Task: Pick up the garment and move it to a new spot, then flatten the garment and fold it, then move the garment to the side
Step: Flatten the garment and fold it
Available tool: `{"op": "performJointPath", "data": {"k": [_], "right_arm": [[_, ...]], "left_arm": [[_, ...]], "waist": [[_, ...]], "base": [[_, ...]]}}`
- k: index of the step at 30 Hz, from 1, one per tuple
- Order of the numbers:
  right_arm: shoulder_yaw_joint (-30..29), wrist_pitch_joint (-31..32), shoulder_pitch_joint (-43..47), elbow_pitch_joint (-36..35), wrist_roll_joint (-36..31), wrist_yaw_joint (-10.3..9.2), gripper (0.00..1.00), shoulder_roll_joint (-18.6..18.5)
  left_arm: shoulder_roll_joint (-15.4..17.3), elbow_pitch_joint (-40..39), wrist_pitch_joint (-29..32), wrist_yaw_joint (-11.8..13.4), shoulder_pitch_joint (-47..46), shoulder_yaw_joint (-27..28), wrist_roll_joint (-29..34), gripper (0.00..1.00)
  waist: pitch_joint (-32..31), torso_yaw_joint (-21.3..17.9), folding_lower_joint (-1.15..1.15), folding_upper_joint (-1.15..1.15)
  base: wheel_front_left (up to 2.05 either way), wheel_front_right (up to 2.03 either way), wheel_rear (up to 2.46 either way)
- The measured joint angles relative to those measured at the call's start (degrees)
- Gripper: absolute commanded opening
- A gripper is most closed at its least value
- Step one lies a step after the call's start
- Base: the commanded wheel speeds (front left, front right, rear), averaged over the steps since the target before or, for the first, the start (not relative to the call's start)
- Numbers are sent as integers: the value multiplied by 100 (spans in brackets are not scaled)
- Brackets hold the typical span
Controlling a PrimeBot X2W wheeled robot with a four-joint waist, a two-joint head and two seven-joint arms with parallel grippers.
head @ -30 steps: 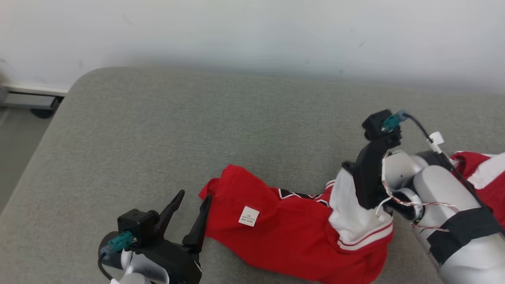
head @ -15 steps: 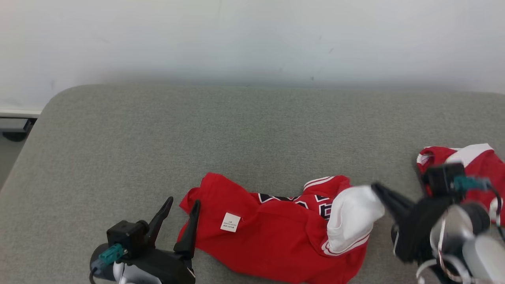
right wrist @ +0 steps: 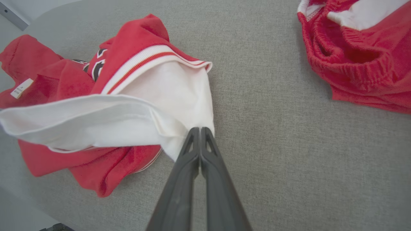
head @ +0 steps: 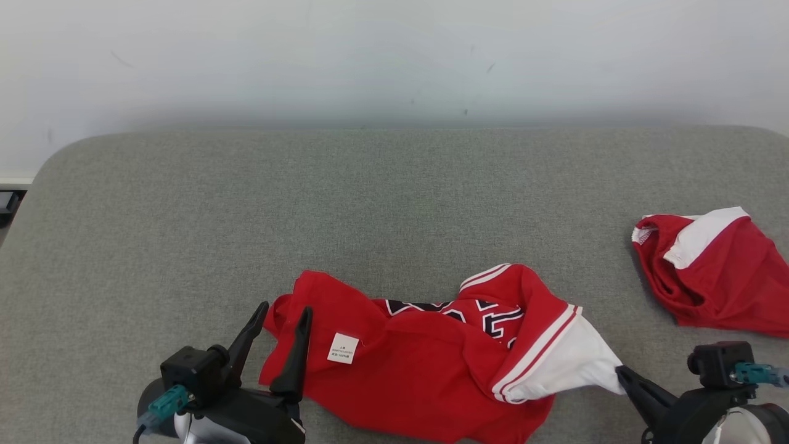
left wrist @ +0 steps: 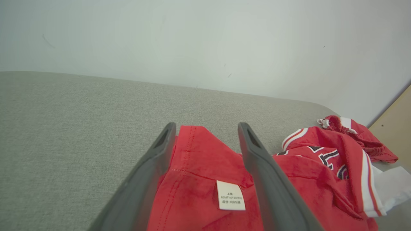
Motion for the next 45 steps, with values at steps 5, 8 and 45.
{"op": "performJointPath", "data": {"k": [5,8,45], "right_arm": [[-60,16,82,84,26,-3,29,-76],[-60,57,131,79,116,3,100,-63],[463,1169,-116,-385,-281,-611,100,-51]], "left_arm": [[13,-30,0,-1,-6,9,3,100],[44,-41,0,1,-4,12,3,100],[588,994,1440,-557,-858,-503,105,100]], "waist": [[13,18,0,0],[-14,-1,0,0],[510,-111,1,0]], "base": [[0,0,0],[0,0,0],[0,0,0]]}}
